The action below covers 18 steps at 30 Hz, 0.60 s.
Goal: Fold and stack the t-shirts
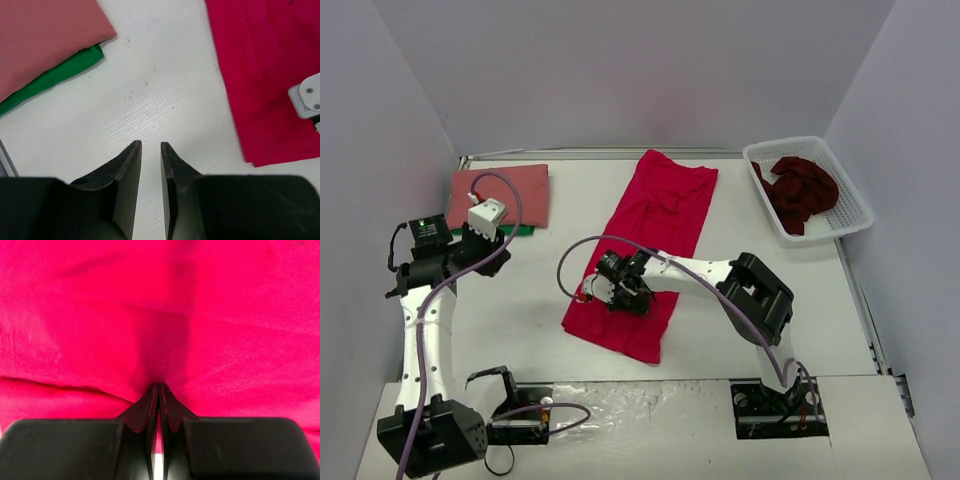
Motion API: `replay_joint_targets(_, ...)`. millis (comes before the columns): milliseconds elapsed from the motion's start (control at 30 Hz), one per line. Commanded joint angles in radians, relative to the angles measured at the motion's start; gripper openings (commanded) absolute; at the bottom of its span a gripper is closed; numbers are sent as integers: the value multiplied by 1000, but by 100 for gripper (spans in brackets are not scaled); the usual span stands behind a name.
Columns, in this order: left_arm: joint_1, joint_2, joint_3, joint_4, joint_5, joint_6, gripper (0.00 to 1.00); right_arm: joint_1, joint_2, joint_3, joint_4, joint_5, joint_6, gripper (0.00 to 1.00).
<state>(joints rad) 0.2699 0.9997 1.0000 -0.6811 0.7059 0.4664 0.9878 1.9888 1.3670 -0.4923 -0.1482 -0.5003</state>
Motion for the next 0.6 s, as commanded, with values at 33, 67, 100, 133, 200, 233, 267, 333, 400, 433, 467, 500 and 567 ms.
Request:
replay_joint_targets(33, 8, 0, 14, 5, 38, -8, 22, -75, -68, -104, -260, -50, -10, 0)
replay_joint_targets(67, 8, 2, 14, 2, 43, -6, 22, -98, -80, -108, -278, -60, -11, 0)
replay_joint_targets(100, 8, 2, 18, -3, 47, -3, 22, -124, -103, -111, -294, -76, -17, 0)
replay_joint_targets(133, 8, 2, 20, -6, 56, -3, 22, -148, -119, -111, -327, -88, -23, 0)
replay_joint_targets(200, 8, -1, 22, -9, 64, -3, 22, -208, -165, -109, -354, -106, -44, 0)
replay_joint_targets(233, 8, -1, 22, -9, 67, -5, 22, -222, -183, -105, -371, -96, -46, 0)
replay_joint_targets(267, 8, -1, 22, -11, 70, -6, 22, -247, -199, -102, -373, -79, -46, 0)
replay_joint_targets(333, 8, 4, 23, -15, 78, -5, 22, -290, -251, -82, -376, -57, -49, 0)
replay_joint_targets(400, 8, 7, 23, -15, 87, -6, 22, -323, -293, -60, -371, -42, -53, 0)
replay_joint_targets(433, 9, 8, 25, -17, 90, -6, 22, -345, -307, -45, -368, -47, -53, 0)
replay_joint_targets(467, 8, 13, 25, -17, 96, -6, 22, -394, -329, -7, -368, -66, -55, 0)
replay_joint_targets(500, 8, 14, 25, -20, 101, -5, 22, -415, -337, 12, -362, -109, -64, 0)
replay_joint_targets(567, 8, 23, 19, -17, 104, -3, 23, -451, -346, 41, -345, -120, -63, 0)
